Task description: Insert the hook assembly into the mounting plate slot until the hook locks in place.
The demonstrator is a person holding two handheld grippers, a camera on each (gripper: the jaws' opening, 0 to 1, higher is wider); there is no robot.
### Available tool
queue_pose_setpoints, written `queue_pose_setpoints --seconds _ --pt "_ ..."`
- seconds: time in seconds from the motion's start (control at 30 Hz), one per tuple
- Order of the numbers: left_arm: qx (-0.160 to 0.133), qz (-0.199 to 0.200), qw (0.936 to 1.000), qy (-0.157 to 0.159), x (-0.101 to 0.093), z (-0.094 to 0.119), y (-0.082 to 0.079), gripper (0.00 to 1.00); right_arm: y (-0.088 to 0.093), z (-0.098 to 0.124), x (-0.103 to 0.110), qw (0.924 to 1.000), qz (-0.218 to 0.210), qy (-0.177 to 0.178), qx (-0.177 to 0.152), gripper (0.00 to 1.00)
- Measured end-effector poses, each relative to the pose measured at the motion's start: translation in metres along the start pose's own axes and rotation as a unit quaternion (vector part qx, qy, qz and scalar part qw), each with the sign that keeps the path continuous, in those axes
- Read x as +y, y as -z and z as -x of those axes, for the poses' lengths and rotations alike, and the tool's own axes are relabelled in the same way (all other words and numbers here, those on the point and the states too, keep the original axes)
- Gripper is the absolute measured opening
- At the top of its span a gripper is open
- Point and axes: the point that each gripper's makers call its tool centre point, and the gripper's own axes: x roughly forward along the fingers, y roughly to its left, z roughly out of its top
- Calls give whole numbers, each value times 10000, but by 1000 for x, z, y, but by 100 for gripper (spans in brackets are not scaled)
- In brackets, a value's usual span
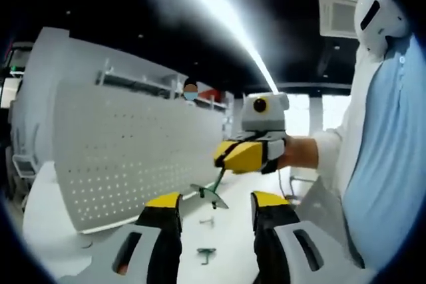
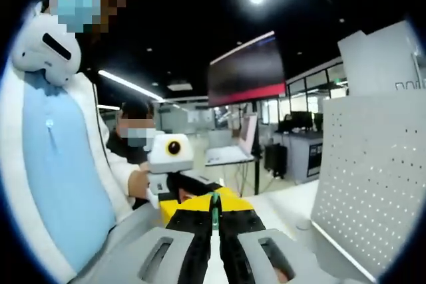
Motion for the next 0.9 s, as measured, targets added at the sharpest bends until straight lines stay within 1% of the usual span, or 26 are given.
queue_pose_setpoints --seconds 0.17,0.27,0.33,0.47,0.67,0.8,0.9 --pt "-142 85 9998 111 0 2 -3 31 -1 -1 3 9999 -68 -75 -59 0" --pt "-111 50 9997 194 -1 2 -1 24 0 -1 4 9999 -88 -86 -51 0" --pt "-104 11 9998 194 1 3 0 20 1 1 4 9999 -113 -97 -44 0" --pt "-109 -4 9997 235 2 3 -1 19 3 6 2 9998 -152 -87 2 0" --pt "-43 -47 9994 336 -7 0 -3 17 7 12 4 9997 -192 -147 92 0" --pt "20 -84 9992 400 -12 -3 -3 17 15 19 5 9991 -121 -196 353 0" --pt "79 -120 9990 419 -16 -6 -2 16 17 22 6 9989 -56 -197 428 0"
